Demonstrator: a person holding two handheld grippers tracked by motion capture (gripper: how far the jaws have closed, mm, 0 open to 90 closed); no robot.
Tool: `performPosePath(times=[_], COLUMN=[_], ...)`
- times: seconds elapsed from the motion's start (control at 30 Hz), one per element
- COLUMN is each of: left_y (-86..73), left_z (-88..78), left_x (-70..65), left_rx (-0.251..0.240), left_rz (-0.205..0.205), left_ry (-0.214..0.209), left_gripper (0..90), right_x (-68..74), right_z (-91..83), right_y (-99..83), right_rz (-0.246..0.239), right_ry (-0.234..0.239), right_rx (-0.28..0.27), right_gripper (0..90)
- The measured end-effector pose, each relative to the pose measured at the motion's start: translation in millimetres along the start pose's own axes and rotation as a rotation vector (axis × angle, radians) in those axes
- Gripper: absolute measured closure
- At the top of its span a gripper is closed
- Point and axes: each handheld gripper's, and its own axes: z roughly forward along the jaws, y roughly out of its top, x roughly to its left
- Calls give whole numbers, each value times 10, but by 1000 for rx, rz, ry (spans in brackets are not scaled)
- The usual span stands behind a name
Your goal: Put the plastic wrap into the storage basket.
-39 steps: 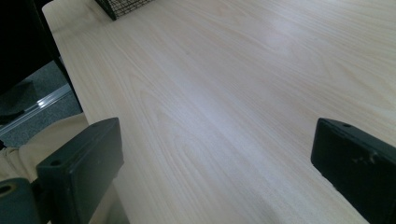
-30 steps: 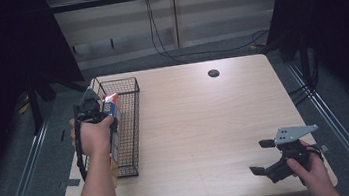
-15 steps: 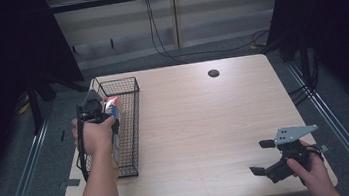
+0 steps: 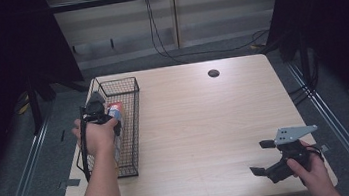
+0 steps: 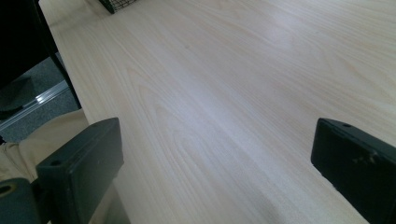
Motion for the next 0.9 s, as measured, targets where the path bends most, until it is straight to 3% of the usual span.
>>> performPosePath(times=[0.03,0.3,0.33,0.67,0.9], left_y=[0,-14,-16,6,10], left_z=[-4,-22,-31,-257,-384], left_x=[10,-2,-8,-27,-106], left_rx=[0,-12,-18,-67,-100], left_rz=[17,7,-8,-20,26], left_ry=[11,1,-9,-46,-86], left_gripper=[416,400,397,347,336], right_x=[0,11,10,17,21], right_z=[1,-15,-15,-24,-26], right_y=[0,7,8,11,12], right_rz=[0,2,1,1,2], right_ry=[0,1,1,-1,-1], right_rx=[0,-2,-4,-6,-8], right_gripper=[21,21,21,21,21])
